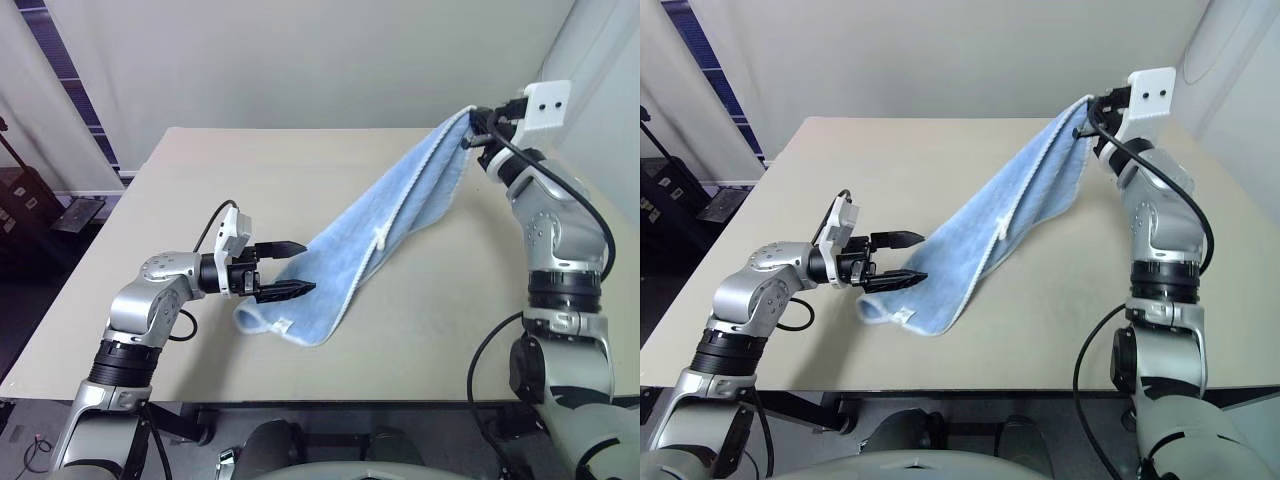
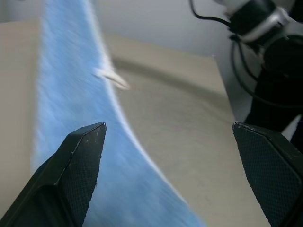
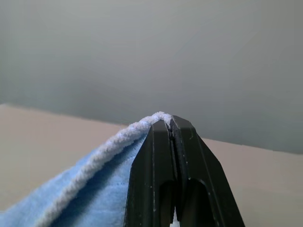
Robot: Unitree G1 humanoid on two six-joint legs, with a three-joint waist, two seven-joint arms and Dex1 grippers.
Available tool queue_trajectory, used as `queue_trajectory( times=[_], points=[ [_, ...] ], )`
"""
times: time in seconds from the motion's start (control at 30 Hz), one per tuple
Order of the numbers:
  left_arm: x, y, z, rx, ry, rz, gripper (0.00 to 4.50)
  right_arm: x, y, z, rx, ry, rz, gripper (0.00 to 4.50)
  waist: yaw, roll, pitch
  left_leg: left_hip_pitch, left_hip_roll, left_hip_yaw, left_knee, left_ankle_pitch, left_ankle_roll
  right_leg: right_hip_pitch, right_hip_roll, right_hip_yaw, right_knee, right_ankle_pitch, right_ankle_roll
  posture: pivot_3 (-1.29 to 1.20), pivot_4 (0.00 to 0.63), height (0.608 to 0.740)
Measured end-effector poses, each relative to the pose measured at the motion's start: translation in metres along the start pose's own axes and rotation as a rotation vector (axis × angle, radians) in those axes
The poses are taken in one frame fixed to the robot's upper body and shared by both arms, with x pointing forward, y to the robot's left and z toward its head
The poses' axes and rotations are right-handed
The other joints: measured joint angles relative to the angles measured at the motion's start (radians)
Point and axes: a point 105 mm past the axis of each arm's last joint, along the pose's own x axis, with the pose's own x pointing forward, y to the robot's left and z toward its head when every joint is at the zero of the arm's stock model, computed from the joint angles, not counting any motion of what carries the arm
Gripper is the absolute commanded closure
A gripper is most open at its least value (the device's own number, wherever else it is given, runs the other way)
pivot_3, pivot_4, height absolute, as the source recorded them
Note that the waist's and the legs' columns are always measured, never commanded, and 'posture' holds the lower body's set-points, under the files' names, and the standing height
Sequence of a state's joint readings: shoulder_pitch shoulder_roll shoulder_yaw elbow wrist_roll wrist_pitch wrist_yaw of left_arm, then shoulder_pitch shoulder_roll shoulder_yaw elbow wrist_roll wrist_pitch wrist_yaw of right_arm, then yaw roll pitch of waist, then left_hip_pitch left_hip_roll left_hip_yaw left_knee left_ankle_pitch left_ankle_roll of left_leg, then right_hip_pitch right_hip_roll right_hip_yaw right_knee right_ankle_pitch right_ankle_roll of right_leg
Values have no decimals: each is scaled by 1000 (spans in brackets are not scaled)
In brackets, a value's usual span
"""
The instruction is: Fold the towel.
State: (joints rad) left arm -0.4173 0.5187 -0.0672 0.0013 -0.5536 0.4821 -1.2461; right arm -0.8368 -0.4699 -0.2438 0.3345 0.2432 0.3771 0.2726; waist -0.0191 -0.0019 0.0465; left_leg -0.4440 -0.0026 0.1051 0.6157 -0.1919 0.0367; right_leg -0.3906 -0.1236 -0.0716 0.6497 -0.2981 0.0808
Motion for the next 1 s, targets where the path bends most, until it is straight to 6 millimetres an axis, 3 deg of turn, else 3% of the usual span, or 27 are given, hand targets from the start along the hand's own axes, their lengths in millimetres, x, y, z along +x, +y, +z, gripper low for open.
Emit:
queue_trajectory(
  times=[0.13, 0.37, 0.6, 0.77, 1.0],
  points=[
    [14, -13, -8, -19, 33, -89, 0, 9, -6, -11, 10, 30, -65, 4486, -3, 0, 0, -1, 0, 1, 0, 0, 0, 3, 1, 0, 0, 0, 0, 0, 0, 716],
    [30, -28, -44, -66, 175, -185, 0, 13, -3, -31, -10, 82, -79, 4486, -9, 1, 0, 0, 0, 1, 2, -1, 4, 3, 1, 0, 5, 0, 1, 0, 0, 716],
    [24, -19, -97, -95, 339, -172, 0, 13, -4, -32, -10, 81, -84, 4486, -25, 2, 0, 1, 1, 0, 6, -2, 5, 0, 1, 0, 7, 1, 1, 0, 0, 716],
    [31, 1, -101, -3, 342, -155, 0, 12, -6, -32, -8, 81, -95, 4486, -22, 4, -1, 1, 1, -1, 8, -2, 5, 1, 0, 0, 7, 4, 1, 0, 0, 716],
    [40, 9, -104, 26, 351, -136, 0, 11, -8, -32, -11, 81, -105, 4486, -17, 8, -3, 1, 1, -1, 11, -3, 5, 2, -1, 0, 6, 13, 1, 0, 0, 716]
  ],
)
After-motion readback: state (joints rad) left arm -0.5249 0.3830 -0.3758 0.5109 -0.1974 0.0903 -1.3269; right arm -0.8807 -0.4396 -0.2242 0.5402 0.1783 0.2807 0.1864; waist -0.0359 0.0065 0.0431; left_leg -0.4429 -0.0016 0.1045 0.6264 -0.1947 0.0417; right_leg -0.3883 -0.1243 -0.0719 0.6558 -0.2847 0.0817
